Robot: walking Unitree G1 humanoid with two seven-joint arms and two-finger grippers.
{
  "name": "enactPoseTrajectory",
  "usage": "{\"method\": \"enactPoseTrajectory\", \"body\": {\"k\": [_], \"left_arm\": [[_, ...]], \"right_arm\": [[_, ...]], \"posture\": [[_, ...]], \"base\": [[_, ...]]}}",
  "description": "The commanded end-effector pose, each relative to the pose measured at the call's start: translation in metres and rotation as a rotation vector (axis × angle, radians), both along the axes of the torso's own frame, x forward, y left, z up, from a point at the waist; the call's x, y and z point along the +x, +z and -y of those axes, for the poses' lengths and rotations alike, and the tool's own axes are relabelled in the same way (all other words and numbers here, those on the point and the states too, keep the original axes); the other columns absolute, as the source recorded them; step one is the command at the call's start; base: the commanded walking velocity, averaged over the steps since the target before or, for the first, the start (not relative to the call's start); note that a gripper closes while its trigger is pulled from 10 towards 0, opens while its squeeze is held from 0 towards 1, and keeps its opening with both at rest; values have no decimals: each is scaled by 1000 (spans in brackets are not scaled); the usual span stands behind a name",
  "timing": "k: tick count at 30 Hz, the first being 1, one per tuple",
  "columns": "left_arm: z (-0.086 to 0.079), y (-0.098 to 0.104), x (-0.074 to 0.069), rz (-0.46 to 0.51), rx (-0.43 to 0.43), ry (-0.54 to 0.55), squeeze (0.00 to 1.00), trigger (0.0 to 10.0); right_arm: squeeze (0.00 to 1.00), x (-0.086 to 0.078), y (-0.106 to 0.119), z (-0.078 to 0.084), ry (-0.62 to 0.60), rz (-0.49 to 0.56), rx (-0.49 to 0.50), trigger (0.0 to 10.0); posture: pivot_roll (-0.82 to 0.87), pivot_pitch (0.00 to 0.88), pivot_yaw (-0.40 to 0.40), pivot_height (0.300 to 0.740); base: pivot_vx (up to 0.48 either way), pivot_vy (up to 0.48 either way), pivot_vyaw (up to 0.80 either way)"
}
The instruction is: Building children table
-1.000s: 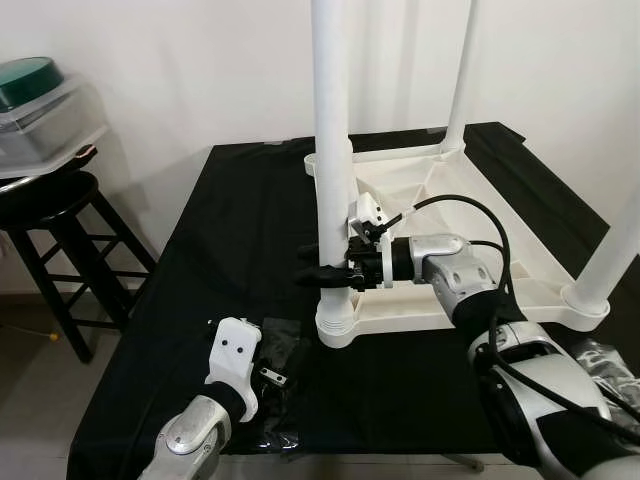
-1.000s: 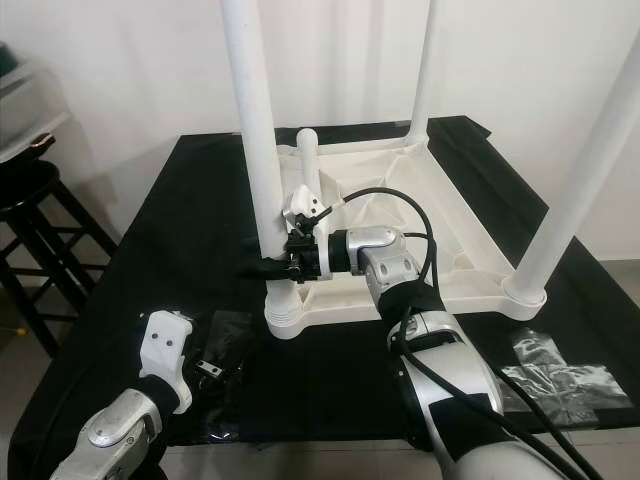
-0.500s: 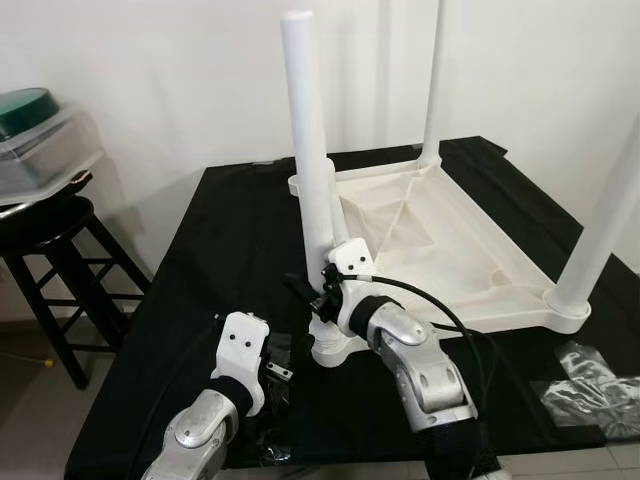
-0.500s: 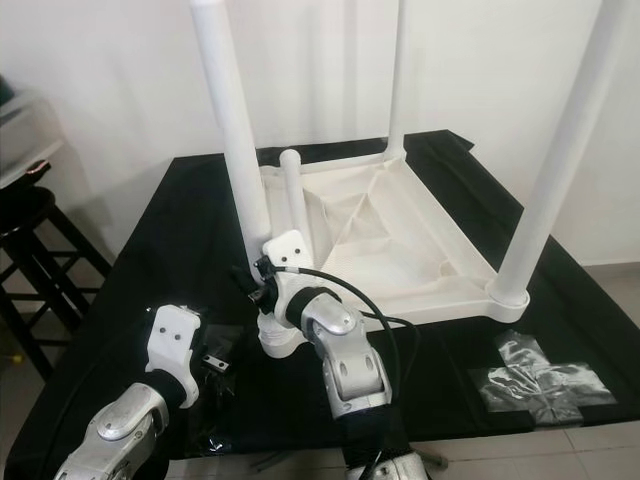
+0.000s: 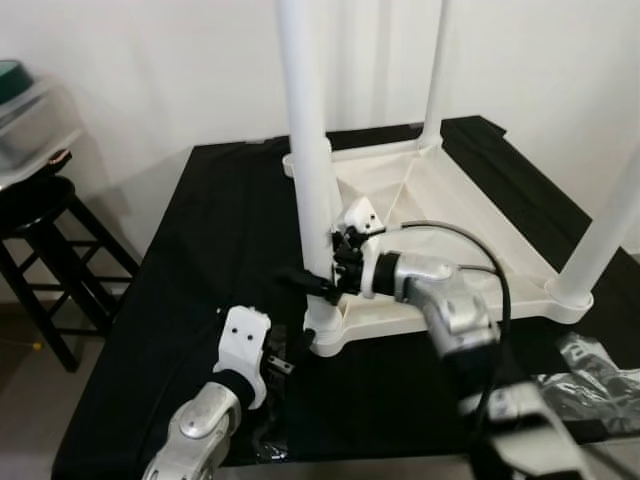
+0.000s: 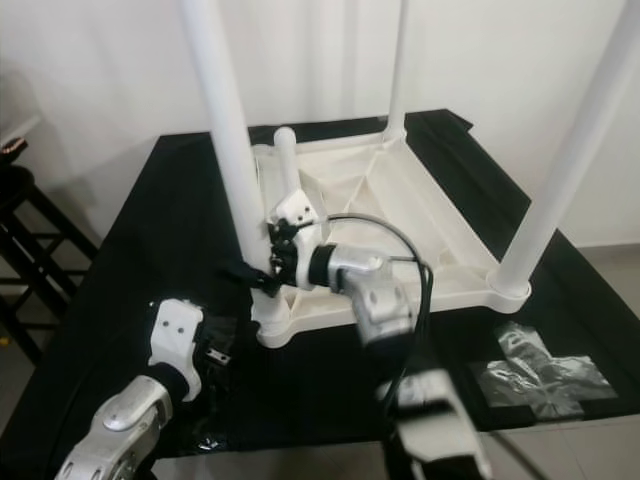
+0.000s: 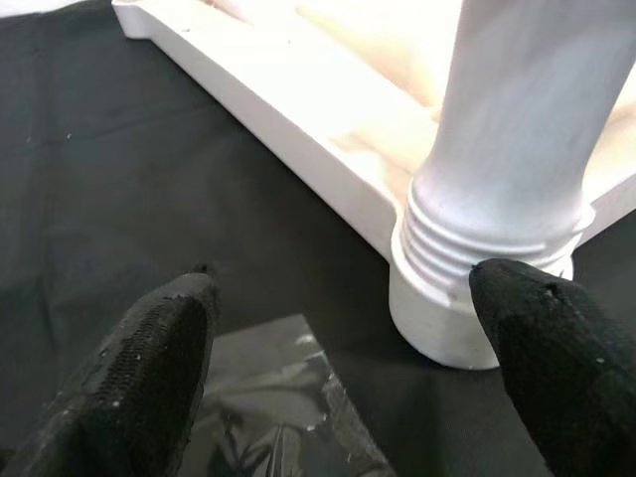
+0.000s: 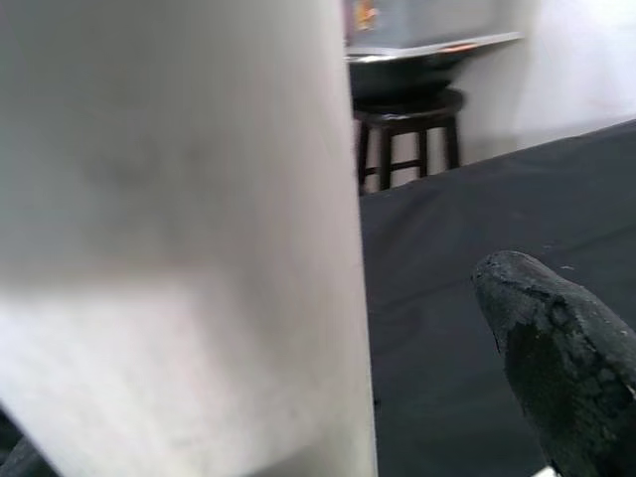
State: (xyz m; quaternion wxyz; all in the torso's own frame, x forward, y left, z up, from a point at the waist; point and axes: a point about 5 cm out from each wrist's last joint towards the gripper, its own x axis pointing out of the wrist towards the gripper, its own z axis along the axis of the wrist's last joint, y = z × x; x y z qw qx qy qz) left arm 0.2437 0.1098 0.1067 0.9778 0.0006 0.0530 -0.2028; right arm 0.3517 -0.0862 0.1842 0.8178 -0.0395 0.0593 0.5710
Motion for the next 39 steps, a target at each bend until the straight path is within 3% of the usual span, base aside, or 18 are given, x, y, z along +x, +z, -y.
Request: {"method": "enactPoseTrajectory", "body": {"k": [1,5,10,11,24,26,27,29,30,31,32,35,36,39], "left_arm": [[-1,-4,0,-16,14,5,0,10000],[-1,-5,1,-22,1,8,0,10000],[-1,-5,1,-23,0,9,0,10000],[-1,-6,1,-23,1,9,0,10000],[3,-5,1,-26,-5,-5,0,10000],[3,-4,1,-25,-9,-6,0,10000],[2,-4,0,-22,-8,-4,0,10000],[2,-4,0,-22,-8,-4,0,10000],[1,-3,-1,-17,-7,0,0,10000],[0,-2,-1,-15,-5,3,0,10000],[0,-2,-1,-16,-5,2,0,10000],[0,-2,-1,-16,-5,2,0,10000],[0,-2,0,-14,12,-4,0,10000],[1,-2,0,-16,6,-8,0,10000]], "right_arm": [[0,0,-4,0,44,-8,-18,10000],[0,8,-2,-3,131,-37,-35,10000],[0,10,-1,-4,152,-53,-35,10000],[0,11,-1,-4,159,-68,-33,0],[0,16,-8,15,98,-73,-13,0],[0,16,-14,23,0,-56,-8,0],[0,19,-30,16,-297,-78,17,0],[0,19,-30,16,-297,-78,17,0],[0,16,-48,13,-694,-114,51,0],[0,-14,-78,3,-784,-234,-40,0],[0,-39,-89,-12,-793,-257,-29,0],[0,-39,-89,-12,-793,-257,-29,0],[0,-46,-85,-24,-682,-232,-22,0],[0,-47,-86,-30,-592,-218,-37,0]], "posture": [[5,0,51,740],[26,0,36,740],[26,0,36,740],[32,0,31,740],[8,0,27,740],[1,0,21,740],[-13,0,9,740],[-13,0,9,740],[-31,13,6,740],[-20,35,32,740],[-29,38,41,740],[-29,38,41,740],[-58,11,49,740],[-24,23,32,740]], "base": [[0,0,0],[0,0,0],[0,0,0],[0,0,0],[0,0,0],[0,0,0],[0,0,0],[0,0,0],[0,0,0],[0,0,0],[0,0,0],[0,0,0],[0,0,0],[0,0,0]]}}
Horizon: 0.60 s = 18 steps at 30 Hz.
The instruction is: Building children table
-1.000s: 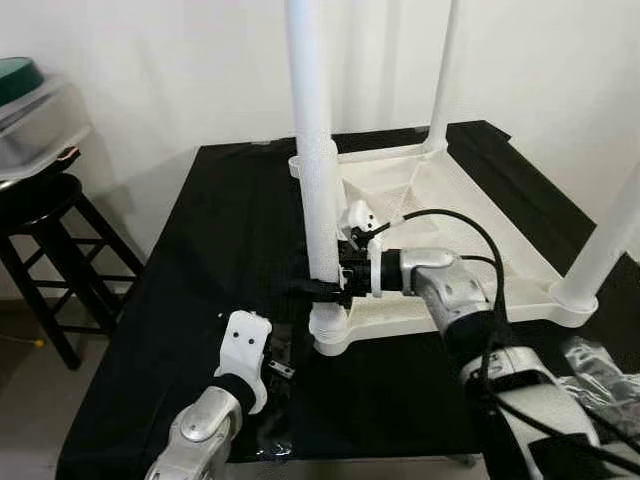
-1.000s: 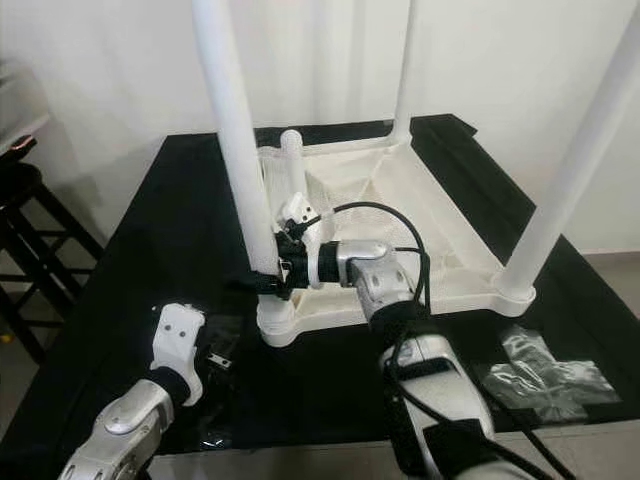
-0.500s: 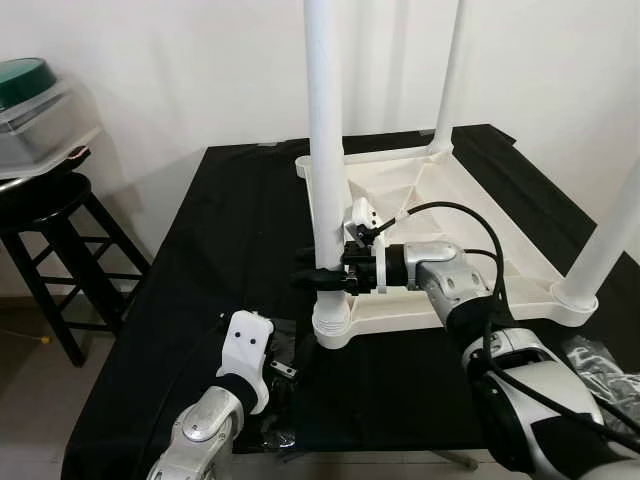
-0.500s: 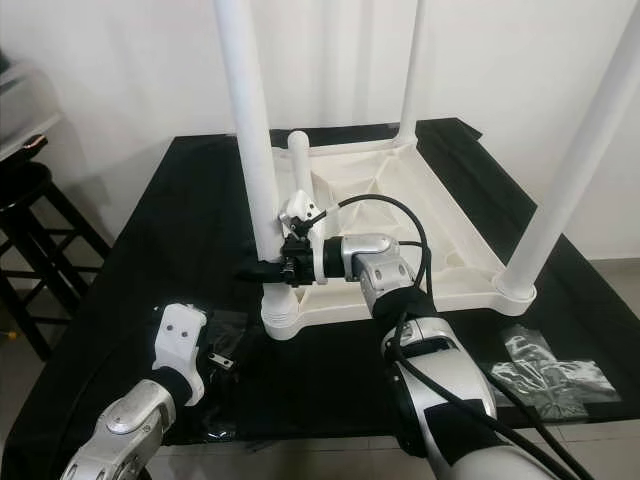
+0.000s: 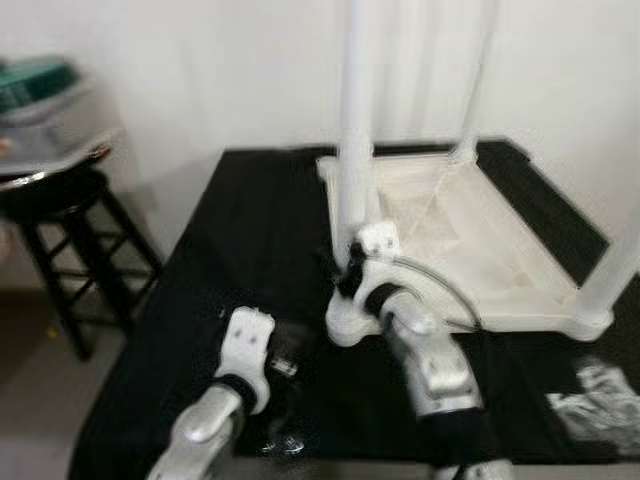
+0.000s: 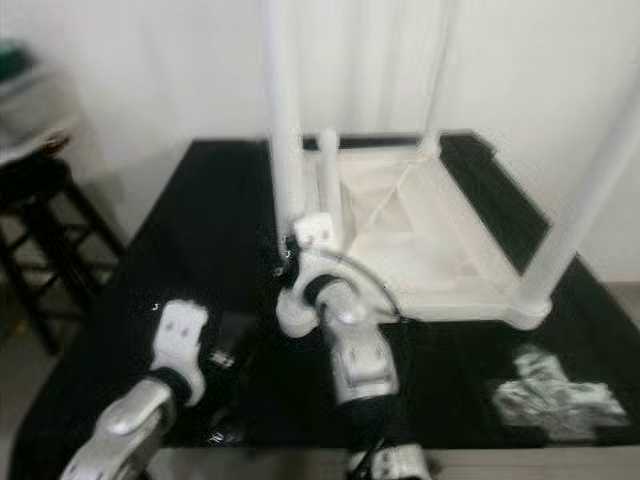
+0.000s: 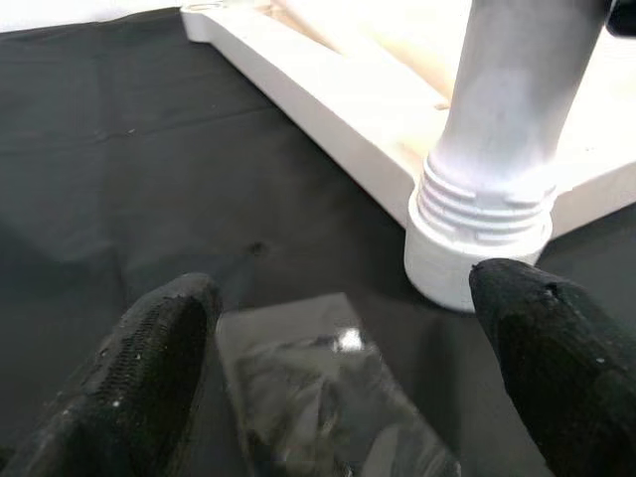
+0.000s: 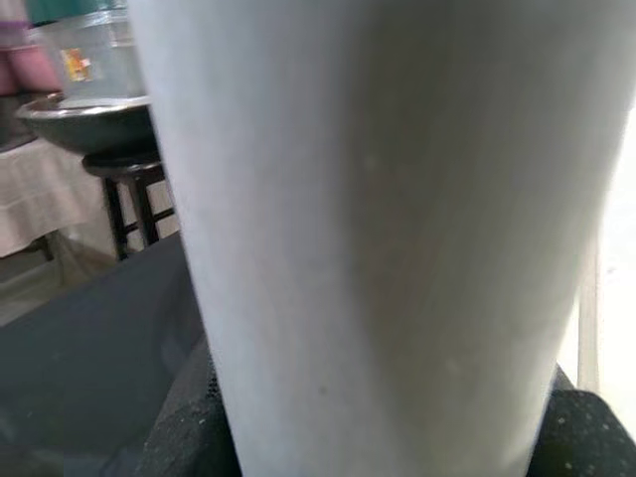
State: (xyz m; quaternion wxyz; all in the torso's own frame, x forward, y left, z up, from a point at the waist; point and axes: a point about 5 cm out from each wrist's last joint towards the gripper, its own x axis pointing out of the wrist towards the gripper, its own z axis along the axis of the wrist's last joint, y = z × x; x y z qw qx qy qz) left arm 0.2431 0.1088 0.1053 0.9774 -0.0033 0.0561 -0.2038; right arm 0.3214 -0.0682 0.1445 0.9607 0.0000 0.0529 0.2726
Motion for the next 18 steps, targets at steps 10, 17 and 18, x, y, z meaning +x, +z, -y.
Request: {"method": "enactPoseTrajectory", "body": {"k": [10,17,18], "left_arm": [[0,1,2,-3,-1,11,0,10000],[1,-1,5,-7,-1,5,0,10000],[1,-1,5,-7,-1,5,0,10000]], "right_arm": [[1000,9,-20,0,274,-164,38,10000],[298,14,27,8,623,2,-6,10000],[298,14,27,8,623,2,-6,10000]], "posture": [[-24,9,30,740],[-15,0,31,740],[-15,0,31,740]], "base": [[0,0,0],[0,0,0],[0,0,0]]}}
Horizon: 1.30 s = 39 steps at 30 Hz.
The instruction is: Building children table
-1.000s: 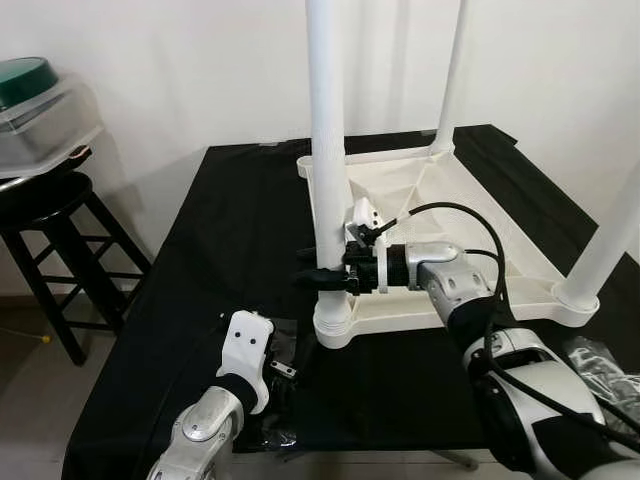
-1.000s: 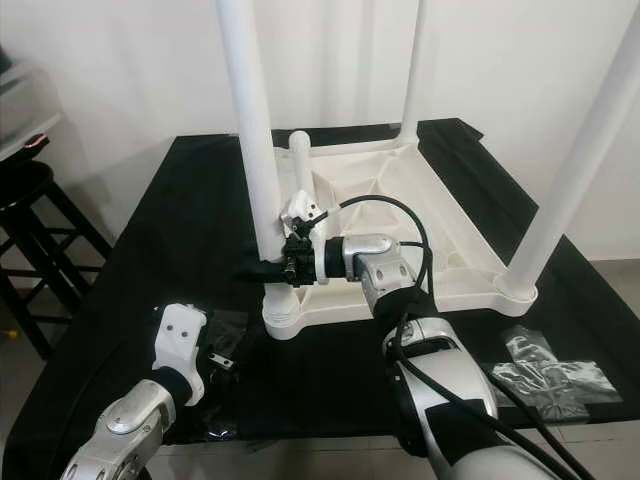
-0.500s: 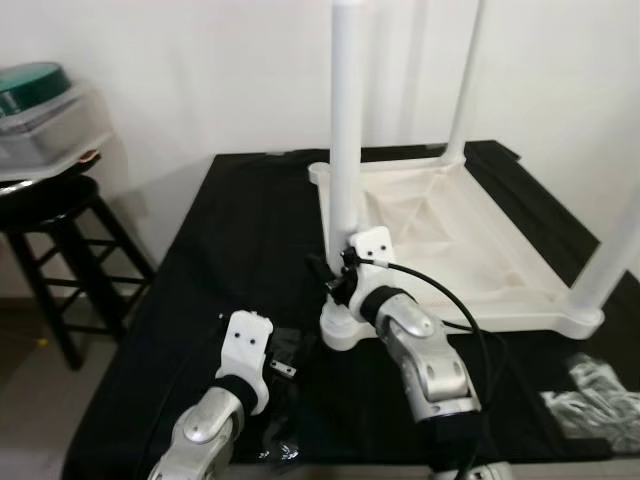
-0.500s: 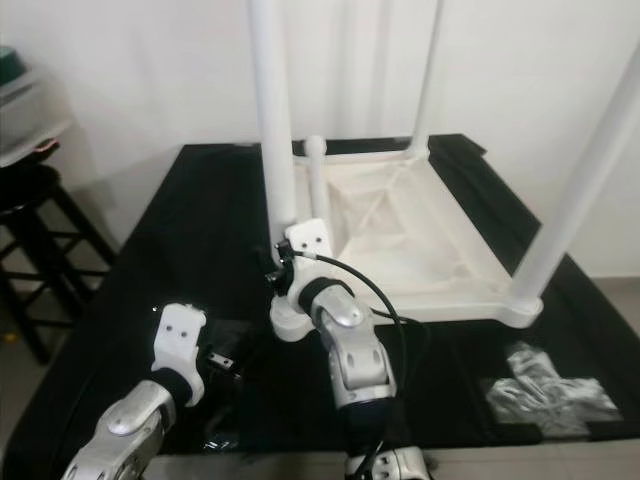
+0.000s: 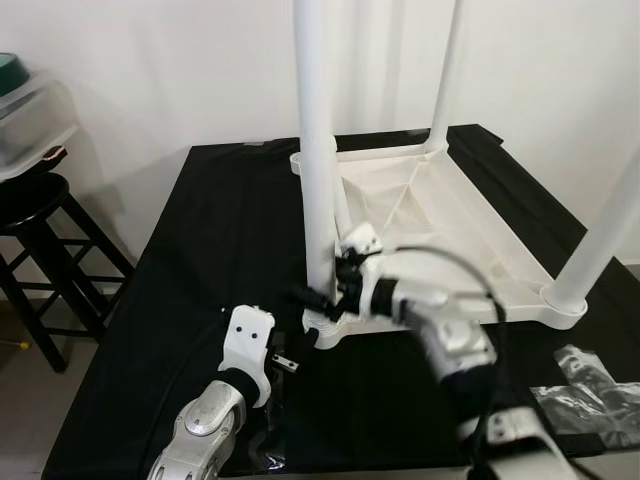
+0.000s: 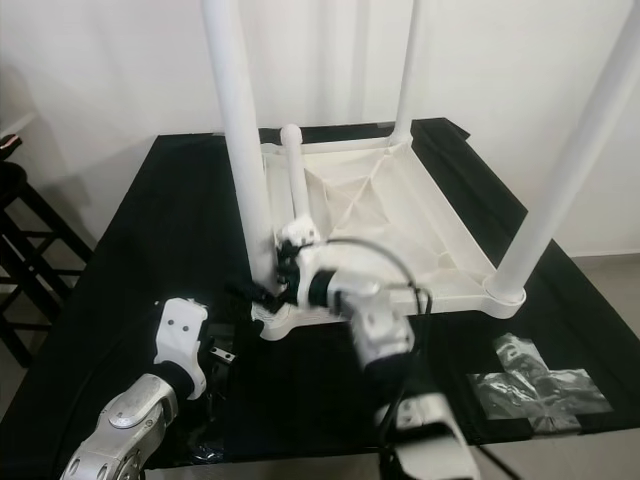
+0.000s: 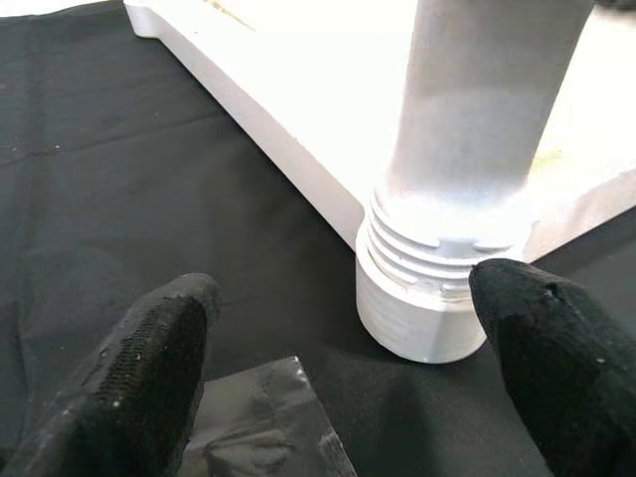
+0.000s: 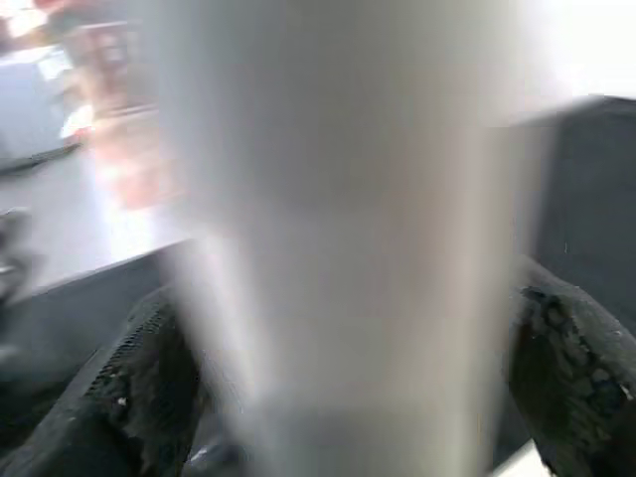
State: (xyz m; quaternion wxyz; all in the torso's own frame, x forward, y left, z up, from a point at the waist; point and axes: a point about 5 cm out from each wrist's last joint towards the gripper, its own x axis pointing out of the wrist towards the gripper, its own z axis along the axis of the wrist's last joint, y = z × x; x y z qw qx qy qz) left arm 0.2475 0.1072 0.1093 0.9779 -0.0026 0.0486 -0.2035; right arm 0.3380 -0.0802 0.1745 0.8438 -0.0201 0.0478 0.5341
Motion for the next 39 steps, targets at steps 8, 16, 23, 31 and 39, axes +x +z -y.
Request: {"method": "enactPoseTrajectory", "body": {"k": [8,16,23,31,39], "left_arm": [[-1,-7,1,-22,5,7,0,10000],[-1,-9,0,-26,4,7,0,10000],[2,-10,0,-27,2,7,0,10000],[0,-8,-1,-21,-5,13,0,10000],[-1,-7,3,-25,-4,2,0,10000]], "right_arm": [[0,18,17,5,246,-1,-40,10000],[0,28,14,7,286,-88,-50,0],[0,34,8,18,148,-73,-51,0],[0,9,-55,9,-648,-250,64,0],[0,-23,-68,-5,-548,-216,-47,0]], "posture": [[8,0,25,740],[17,0,16,740],[7,0,11,740],[-17,0,-18,740],[-9,0,15,740]], "base": [[0,0,0],[0,0,0],[0,0,0],[0,0,0],[0,0,0]]}}
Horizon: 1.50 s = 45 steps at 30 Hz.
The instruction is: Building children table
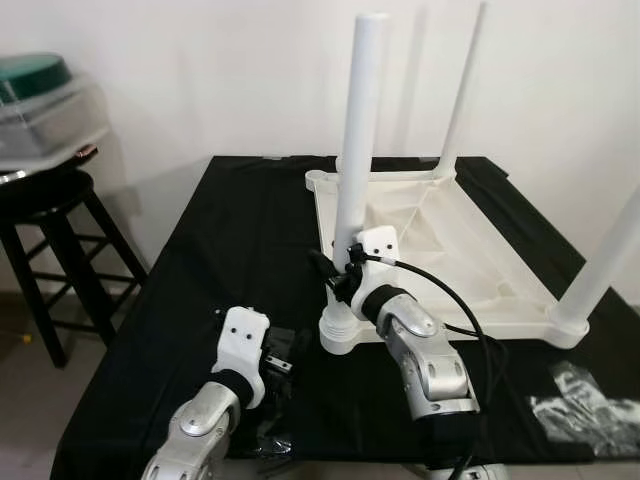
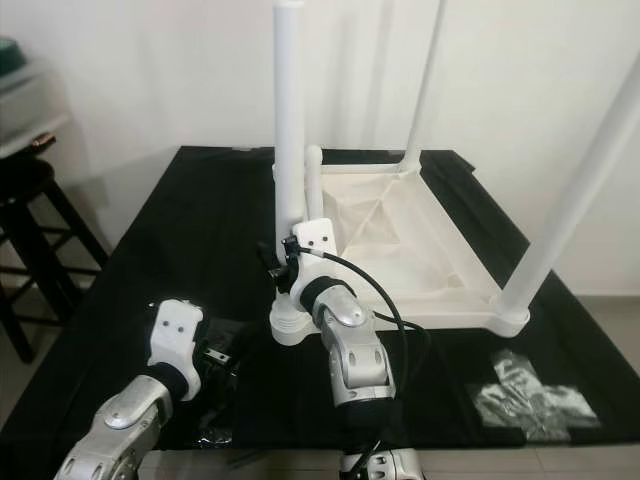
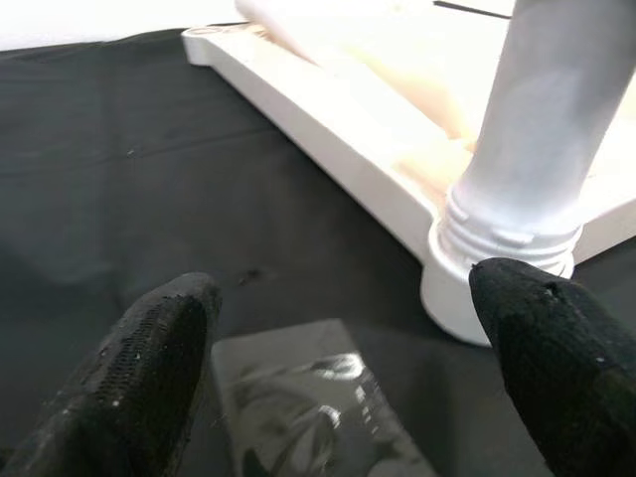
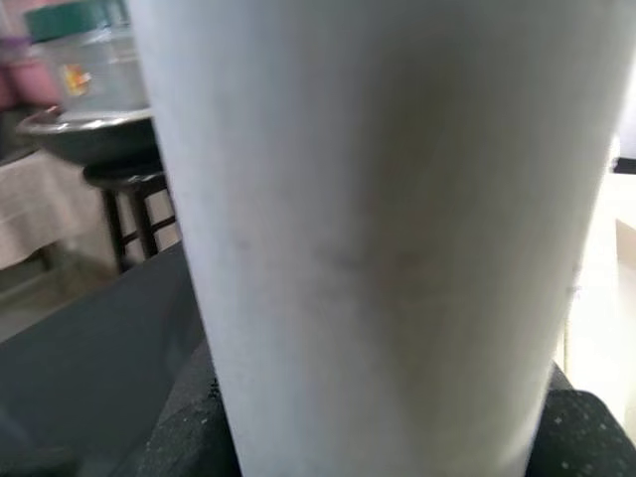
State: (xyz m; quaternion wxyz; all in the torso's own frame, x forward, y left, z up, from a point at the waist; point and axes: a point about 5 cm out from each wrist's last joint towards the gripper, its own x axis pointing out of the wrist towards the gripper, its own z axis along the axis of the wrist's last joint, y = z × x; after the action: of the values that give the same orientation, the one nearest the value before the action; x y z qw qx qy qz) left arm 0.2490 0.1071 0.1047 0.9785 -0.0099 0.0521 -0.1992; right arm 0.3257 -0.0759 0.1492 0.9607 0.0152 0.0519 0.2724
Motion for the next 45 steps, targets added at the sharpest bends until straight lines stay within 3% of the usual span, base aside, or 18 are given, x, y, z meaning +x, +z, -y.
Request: {"method": "enactPoseTrajectory", "body": {"k": [1,4,5,7,8,15,16,17,21,23,32,35,36,37,38,39,40,45], "left_arm": [[-1,-2,1,-13,5,-5,0,10000],[-2,-2,1,-8,0,7,0,10000],[-3,-1,1,-5,-2,15,0,10000],[-3,-1,1,-3,-4,19,0,10000],[-3,-1,2,-4,-6,18,0,10000],[-1,-1,3,-8,-10,7,0,10000],[-1,-1,4,-7,-10,6,0,10000],[0,-1,5,-7,-10,7,0,10000],[0,-2,6,-6,-8,9,0,10000],[0,-2,7,-5,-8,9,0,10000],[0,-2,7,0,-4,14,0,10000],[0,-2,6,2,-5,19,0,10000],[0,-2,6,3,-6,20,0,10000],[0,-2,6,3,-6,20,0,10000],[0,-2,6,2,-6,19,0,10000],[0,-2,6,2,-6,19,0,10000],[0,-2,6,0,-9,17,0,10000],[1,-3,6,-1,-9,13,0,10000]], "right_arm": [[0,-7,-41,1,38,-195,-40,0],[0,-8,-41,0,45,-183,-59,0],[0,-7,-39,1,34,-184,-73,10000],[0,-7,-37,2,23,-185,-82,10000],[1000,-5,-31,3,68,-171,-62,10000],[1000,0,3,2,373,-76,17,10000],[780,0,11,4,470,-36,16,10000],[0,0,16,7,597,-7,-9,10000],[0,5,15,13,788,2,-83,10000],[0,9,15,13,804,2,-102,10000],[0,34,27,13,733,10,-102,10000],[0,42,31,22,672,15,-92,9765],[0,44,32,24,663,16,-87,6000],[0,44,32,24,663,16,-87,6000],[0,44,32,26,660,17,-81,2588],[0,44,32,26,660,17,-81,2588],[0,44,31,30,654,20,-69,0],[0,47,27,36,610,25,-66,0]], "posture": [[-14,0,19,740],[-17,0,19,740],[-17,0,19,740],[-17,0,19,740],[-16,0,21,740],[-15,0,23,740],[-13,0,22,740],[-7,0,20,740],[2,0,15,740],[7,0,13,740],[19,0,10,740],[18,0,6,740],[18,0,6,740],[18,0,6,740],[15,0,7,740],[15,0,7,740],[11,0,12,740],[2,0,17,740]], "base": [[0,0,0],[0,0,0],[0,0,0],[0,0,0],[0,0,0],[0,0,0],[0,0,0],[0,0,0],[0,0,0],[0,0,0],[0,0,0],[0,0,0],[0,0,0],[0,0,0],[0,0,0],[0,0,0],[0,0,0],[0,0,0]]}}
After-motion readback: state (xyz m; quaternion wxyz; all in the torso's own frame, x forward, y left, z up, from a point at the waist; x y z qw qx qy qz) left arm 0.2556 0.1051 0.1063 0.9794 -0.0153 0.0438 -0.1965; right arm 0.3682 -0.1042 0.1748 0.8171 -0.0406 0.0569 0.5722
